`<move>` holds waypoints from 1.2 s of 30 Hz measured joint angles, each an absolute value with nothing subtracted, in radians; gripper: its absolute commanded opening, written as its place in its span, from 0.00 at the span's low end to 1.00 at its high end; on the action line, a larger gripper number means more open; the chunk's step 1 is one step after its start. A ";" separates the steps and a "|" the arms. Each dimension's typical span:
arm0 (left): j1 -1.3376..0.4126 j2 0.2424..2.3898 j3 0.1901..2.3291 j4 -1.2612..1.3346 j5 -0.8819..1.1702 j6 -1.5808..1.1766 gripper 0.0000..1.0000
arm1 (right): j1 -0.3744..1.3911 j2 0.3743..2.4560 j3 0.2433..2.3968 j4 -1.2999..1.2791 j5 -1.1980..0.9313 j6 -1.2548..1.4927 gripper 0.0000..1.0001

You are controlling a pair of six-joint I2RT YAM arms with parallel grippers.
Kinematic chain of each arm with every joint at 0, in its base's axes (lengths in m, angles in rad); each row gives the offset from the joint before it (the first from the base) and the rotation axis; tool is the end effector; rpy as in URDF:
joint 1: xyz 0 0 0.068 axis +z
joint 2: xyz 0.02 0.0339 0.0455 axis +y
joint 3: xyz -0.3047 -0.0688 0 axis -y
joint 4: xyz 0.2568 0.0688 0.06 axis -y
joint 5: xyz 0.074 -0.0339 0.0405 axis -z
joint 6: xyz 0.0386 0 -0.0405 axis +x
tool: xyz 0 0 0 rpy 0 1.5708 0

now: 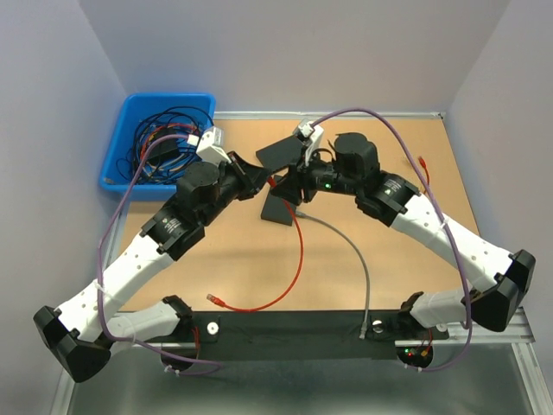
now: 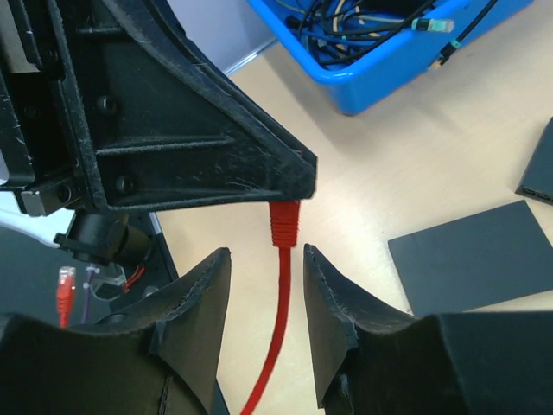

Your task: Insert the plug into the switch port

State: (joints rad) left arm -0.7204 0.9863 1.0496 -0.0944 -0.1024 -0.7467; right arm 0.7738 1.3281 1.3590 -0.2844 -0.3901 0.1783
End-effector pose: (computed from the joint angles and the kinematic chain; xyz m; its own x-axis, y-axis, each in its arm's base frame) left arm 0.1655 -0.1400 0.4402 -0.4107 -0.5385 -0.7357 0.4094 0.6121 -0.6766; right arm 0.2099 0.2256 0.4497 -0.3379 -0.1008 -0.9358 -0.8634 0.4289 0.2655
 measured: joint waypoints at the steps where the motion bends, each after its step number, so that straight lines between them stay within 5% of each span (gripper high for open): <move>1: -0.721 0.987 1.050 -0.097 -0.103 -0.749 0.00 | 0.783 1.336 1.363 -0.284 -0.382 0.177 0.44; 7: -0.725 0.987 1.050 -0.103 -0.107 -0.756 0.00 | 0.820 1.374 1.367 -0.290 -0.337 0.161 0.35; 36: -0.726 0.984 1.040 -0.102 -0.106 -0.765 0.00 | 0.829 1.388 1.391 -0.281 -0.260 0.167 0.33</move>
